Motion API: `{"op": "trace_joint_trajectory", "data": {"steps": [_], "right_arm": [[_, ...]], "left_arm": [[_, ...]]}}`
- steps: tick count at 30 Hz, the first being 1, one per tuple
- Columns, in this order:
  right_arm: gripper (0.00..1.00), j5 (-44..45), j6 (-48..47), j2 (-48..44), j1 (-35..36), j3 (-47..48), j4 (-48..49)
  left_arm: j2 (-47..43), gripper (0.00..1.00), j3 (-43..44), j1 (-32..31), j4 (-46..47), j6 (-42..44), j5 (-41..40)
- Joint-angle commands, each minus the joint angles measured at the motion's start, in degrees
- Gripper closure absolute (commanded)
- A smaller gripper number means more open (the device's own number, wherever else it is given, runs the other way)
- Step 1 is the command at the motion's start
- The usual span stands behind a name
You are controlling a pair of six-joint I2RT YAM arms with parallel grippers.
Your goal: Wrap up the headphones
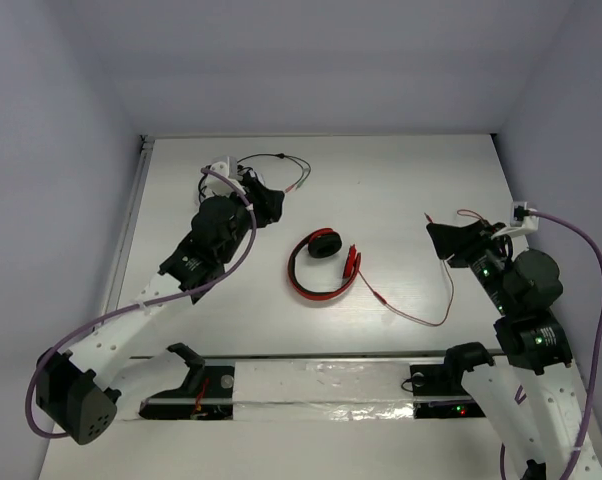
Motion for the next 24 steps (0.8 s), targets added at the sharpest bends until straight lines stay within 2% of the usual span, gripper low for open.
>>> {"op": "trace_joint_trajectory", "data": {"steps": [1, 2, 3, 5, 9, 15, 24], "right_arm": [[0.61, -0.51, -0.23, 0.08, -0.19, -0.37, 1.0], [0.78, -0.86, -0.32, 0.43, -0.19, -0.37, 0.91], [0.84, -1.12, -0.32, 0.43, -0.19, -0.1, 0.91], [0.96, -1.65, -0.41, 0.87, -0.19, -0.01, 1.0], [1.0, -2.36, -0.5, 1.83, -0.19, -0.1, 1.79], [1.0, -3.24, -0.41, 4.29, -0.19, 0.43, 2.14], [1.0, -4.99, -0.06, 8.34, -0.19, -0.98, 4.6]], "left_arm": [[0.58, 0.52, 2.25, 0.26, -0.46, -1.89, -0.93], [0.49, 0.55, 2.07, 0.26, -0.55, -1.99, -0.85], [0.58, 0.59, 1.9, 0.26, -0.55, -2.25, -0.76], [0.93, 0.75, 1.28, 0.26, -1.51, -3.56, -1.46], [2.78, 1.0, 1.28, 0.26, -4.86, -5.5, -2.6], [3.48, 1.0, -1.35, -1.93, -8.02, -7.35, -5.59], [4.71, 1.0, -5.49, -8.61, -19.0, -14.72, -15.87]]}}
